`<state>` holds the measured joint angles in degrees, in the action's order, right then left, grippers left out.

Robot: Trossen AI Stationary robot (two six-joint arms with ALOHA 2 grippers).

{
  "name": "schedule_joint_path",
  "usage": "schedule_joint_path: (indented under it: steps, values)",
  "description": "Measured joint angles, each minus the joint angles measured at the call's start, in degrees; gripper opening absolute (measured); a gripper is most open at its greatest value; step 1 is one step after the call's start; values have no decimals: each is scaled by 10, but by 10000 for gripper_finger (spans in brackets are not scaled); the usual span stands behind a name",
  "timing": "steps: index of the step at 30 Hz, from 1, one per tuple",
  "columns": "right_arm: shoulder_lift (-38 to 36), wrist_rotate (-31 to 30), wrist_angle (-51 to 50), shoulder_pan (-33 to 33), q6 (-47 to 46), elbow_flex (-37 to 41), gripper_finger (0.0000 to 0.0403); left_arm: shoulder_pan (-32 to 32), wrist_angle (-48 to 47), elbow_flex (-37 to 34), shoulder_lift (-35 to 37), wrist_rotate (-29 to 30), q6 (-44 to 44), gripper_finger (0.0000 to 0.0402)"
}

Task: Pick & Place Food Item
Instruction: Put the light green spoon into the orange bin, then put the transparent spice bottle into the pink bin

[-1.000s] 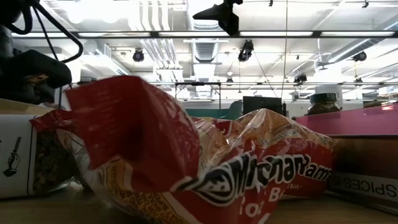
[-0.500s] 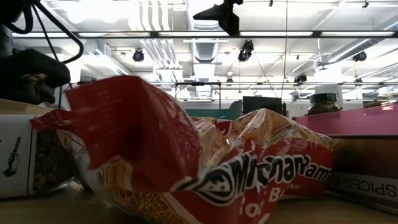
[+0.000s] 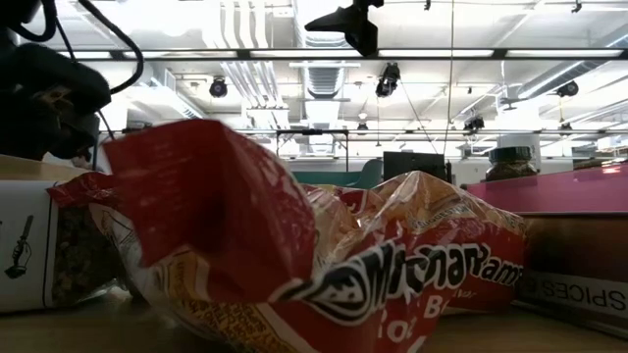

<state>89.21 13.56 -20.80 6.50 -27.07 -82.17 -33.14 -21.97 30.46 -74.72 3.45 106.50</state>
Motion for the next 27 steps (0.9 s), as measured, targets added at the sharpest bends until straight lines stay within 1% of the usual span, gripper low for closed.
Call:
schedule_joint_path:
  steps: [4,7,19,22,27]
  values:
    - [0,0,0,0,0,0,238,5,4,0,0,0,5,138]
    - [0,0,0,0,0,0,238,9,3,-2,0,-13,13,150]
    - [0,0,0,0,0,0,238,11,4,-2,11,-16,12,160]
    - [0,0,0,0,2,0,238,11,5,-2,27,-16,-6,185]
    - [0,0,0,0,5,0,238,11,4,-2,64,-22,-13,251]
